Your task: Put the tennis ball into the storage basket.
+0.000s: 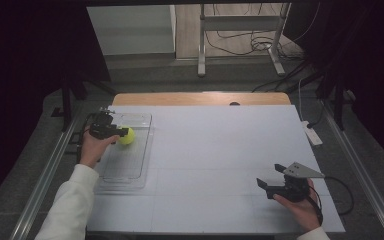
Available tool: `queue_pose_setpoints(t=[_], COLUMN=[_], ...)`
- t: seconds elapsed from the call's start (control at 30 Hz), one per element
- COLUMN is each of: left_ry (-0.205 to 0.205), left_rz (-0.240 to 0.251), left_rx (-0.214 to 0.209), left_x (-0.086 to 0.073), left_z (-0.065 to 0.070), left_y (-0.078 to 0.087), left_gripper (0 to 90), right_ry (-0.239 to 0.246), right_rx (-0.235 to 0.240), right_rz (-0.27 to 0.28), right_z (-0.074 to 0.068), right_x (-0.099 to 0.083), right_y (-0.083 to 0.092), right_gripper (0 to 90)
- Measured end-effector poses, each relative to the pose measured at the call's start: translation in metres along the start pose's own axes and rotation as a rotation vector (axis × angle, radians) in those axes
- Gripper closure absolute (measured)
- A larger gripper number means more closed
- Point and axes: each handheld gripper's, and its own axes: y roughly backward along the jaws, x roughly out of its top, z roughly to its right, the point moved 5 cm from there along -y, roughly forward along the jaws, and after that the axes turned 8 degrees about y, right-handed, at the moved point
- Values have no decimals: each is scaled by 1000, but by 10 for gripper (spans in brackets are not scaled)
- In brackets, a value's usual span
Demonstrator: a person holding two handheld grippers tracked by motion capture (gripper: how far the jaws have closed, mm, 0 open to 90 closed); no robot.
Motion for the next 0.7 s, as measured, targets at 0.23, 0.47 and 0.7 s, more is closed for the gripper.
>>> queue_pose_setpoints(t=[0.23,0.47,0.7], left_ry=[1,-1,-14], left_rz=[30,52,70], left_rx=[-26,-68,-101], left_x=[1,-2,-6], left_z=[2,4,7], left_y=[6,12,19], left_gripper=[373,318,294], right_ry=[-2,-8,-9], right_rx=[1,4,13], right_rz=[0,3,8], right_z=[0,1,2], right_x=[0,0,1], right_y=[0,-1,-3], right_gripper=[127,127,128])
